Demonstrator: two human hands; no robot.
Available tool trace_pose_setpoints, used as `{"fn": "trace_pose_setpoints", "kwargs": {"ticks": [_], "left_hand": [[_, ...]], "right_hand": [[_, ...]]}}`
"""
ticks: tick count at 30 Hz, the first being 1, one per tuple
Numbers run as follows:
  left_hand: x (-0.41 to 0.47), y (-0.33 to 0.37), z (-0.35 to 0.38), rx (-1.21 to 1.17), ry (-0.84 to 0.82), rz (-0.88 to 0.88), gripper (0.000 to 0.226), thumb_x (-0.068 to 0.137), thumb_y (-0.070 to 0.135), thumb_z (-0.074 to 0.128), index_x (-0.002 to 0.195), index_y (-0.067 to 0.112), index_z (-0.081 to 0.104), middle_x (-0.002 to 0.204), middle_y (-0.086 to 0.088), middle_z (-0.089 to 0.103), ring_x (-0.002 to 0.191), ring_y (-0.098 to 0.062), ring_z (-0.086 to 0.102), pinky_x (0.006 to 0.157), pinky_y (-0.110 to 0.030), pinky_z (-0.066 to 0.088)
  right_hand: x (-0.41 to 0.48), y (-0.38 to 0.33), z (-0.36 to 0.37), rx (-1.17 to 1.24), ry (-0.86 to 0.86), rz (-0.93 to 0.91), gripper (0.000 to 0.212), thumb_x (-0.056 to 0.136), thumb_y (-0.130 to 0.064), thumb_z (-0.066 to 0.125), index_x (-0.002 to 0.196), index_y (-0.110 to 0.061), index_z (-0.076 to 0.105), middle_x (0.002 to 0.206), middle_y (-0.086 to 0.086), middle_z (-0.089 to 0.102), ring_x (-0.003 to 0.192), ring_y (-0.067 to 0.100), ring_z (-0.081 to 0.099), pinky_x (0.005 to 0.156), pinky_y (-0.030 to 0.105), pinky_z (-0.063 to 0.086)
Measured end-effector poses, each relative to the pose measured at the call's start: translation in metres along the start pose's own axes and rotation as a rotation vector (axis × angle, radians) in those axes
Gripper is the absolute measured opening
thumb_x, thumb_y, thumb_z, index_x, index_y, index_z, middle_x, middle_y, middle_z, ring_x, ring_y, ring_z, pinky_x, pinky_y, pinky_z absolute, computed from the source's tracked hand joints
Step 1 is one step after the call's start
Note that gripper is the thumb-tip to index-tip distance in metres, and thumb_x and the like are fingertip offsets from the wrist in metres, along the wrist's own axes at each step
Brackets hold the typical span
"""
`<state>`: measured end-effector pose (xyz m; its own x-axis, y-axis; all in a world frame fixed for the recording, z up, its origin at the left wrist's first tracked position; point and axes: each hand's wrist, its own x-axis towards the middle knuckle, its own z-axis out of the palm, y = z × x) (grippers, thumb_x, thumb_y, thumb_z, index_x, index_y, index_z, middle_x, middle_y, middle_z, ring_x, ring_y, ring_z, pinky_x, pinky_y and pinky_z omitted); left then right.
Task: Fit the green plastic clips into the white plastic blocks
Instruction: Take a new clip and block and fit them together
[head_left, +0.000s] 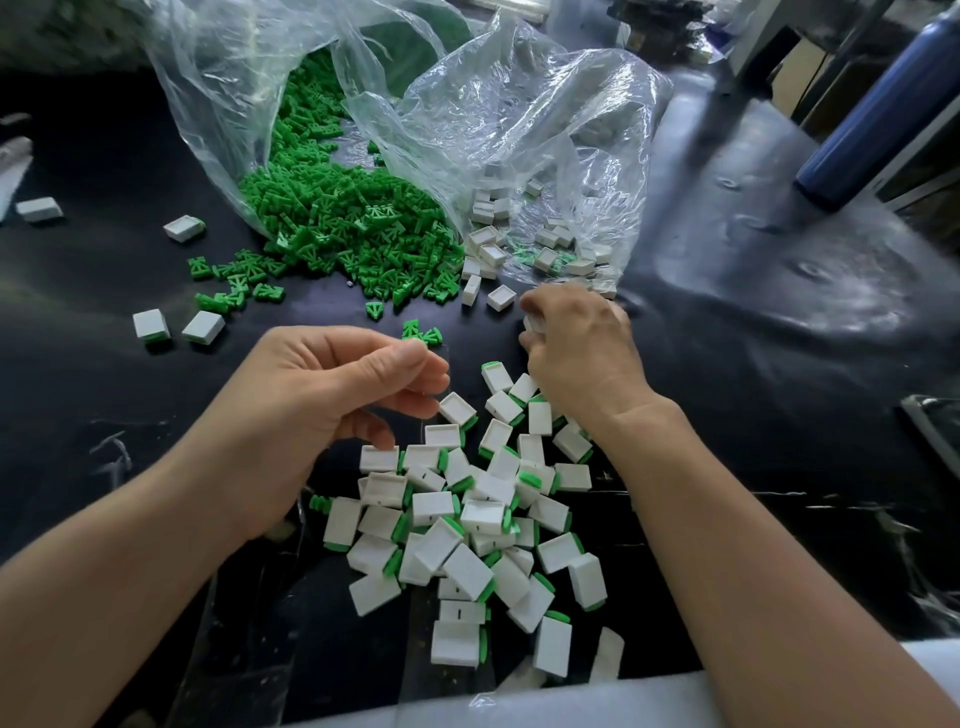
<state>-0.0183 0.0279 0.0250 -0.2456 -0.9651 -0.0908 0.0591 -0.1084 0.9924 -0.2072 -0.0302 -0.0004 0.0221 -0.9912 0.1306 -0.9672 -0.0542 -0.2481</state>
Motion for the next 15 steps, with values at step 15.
{"fn": "trace_pose_setpoints", "kwargs": {"ticks": [15], "left_hand": [[0.005, -0.007, -0.003, 0.053, 0.139, 0.039, 0.036, 0.053, 0.024, 0.07, 0.089, 0.026, 0.071, 0.085, 0.004, 0.074, 0.068, -0.01, 0.069, 0.047, -0.016, 0.049]], "right_hand": [[-0.021, -0.027, -0.024, 0.793, -0.082, -0.017, 0.008, 0.086, -0.025, 0.063, 0.091, -0.019, 0.064, 0.086, -0.003, 0.066, 0.084, 0.011, 0.061, 0.082, 0.03, 0.05]]}}
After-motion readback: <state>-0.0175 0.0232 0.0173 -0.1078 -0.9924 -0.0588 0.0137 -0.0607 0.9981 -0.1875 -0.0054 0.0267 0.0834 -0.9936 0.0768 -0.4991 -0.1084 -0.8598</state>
